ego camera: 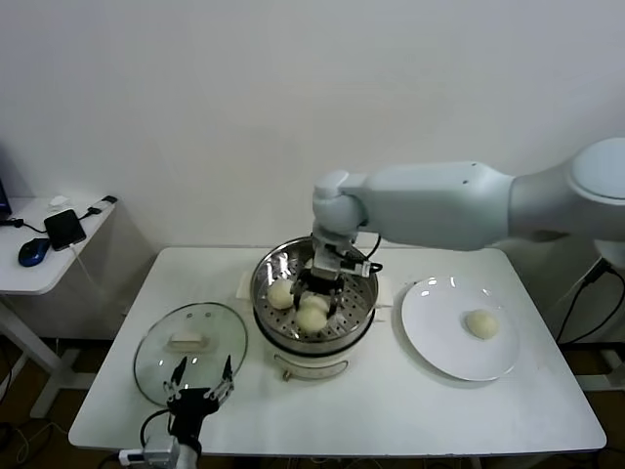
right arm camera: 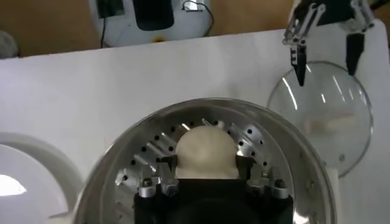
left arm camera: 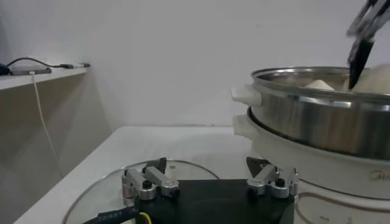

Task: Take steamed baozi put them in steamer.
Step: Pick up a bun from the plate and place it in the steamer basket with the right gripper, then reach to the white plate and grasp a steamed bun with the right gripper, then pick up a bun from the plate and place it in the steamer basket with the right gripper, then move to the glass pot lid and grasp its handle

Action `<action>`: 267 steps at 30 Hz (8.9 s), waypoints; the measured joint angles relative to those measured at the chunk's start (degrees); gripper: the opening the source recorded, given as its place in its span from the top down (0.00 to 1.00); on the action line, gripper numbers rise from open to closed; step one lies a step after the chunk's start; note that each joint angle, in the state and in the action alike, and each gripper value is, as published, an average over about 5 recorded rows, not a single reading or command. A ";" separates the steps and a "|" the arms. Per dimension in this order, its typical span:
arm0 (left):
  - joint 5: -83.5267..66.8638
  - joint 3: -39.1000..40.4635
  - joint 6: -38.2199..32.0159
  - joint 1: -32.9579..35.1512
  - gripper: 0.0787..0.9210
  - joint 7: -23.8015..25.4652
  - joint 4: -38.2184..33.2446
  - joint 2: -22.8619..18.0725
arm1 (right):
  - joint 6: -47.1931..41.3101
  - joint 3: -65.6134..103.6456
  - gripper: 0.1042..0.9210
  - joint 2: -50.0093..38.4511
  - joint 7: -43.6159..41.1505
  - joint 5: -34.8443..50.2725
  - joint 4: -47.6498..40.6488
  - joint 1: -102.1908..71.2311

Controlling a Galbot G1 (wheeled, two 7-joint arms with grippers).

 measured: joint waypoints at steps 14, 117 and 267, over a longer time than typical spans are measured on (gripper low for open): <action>-0.09 0.19 0.00 0.00 0.12 -0.02 0.10 0.07 | 4.20 1.62 0.15 2.64 0.33 -1.52 -5.35 -3.59; 1.76 2.23 1.11 1.65 0.12 0.98 -2.44 -0.20 | -39.73 -12.73 0.31 -18.32 -0.11 40.55 2.39 18.72; 79.90 0.10 -4.14 -21.05 0.33 -20.16 37.98 13.29 | -14.55 127.42 0.12 -0.78 49.18 4.32 13.15 -123.10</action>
